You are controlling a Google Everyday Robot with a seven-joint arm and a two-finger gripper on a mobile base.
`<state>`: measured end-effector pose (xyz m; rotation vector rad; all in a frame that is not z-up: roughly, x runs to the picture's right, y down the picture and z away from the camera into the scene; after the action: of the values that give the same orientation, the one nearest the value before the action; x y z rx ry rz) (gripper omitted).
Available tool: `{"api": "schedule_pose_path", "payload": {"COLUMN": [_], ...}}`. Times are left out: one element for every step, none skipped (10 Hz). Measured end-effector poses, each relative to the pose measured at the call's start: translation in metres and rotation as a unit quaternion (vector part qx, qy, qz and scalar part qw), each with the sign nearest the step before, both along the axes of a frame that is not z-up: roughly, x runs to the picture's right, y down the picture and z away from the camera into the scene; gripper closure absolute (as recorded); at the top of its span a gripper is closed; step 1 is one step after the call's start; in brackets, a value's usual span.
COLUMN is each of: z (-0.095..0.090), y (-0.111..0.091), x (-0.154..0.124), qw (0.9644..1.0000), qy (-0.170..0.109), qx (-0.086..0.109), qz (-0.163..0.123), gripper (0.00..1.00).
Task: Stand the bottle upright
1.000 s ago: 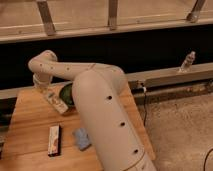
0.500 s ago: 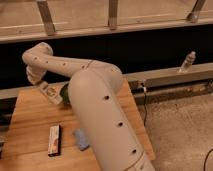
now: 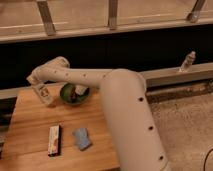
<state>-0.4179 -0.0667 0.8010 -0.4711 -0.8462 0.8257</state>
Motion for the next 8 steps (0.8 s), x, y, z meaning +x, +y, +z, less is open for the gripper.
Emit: {"api": "schedule_pose_path", "payload": {"z": [-0.0069,-0.0116,-0.0138,-0.0141,-0.0150,-0.0147,-0.0140,-0.0144], "y": [-0.0021,-0.0031,-0.0037,-0.0036,-0.0027,-0.0021,-0.0017,-0.0019], "x": [0.0019,0.0027,0.0026,0.0023,0.0002,-0.0001,0.0002,0.0000], "qw": [0.9997,0.9992,0.9990,0.9990,0.9989,0.9989,0.9990,0.9989], "qy": [-0.018,-0.029,-0.033,-0.034,-0.035,-0.035,-0.035,-0.035], "qx": [0.006,0.010,0.012,0.012,0.012,0.011,0.011,0.011], "qz": [0.016,0.025,0.028,0.028,0.027,0.027,0.027,0.028], "gripper": [1.00,1.00,1.00,1.00,1.00,1.00,1.00,1.00]}}
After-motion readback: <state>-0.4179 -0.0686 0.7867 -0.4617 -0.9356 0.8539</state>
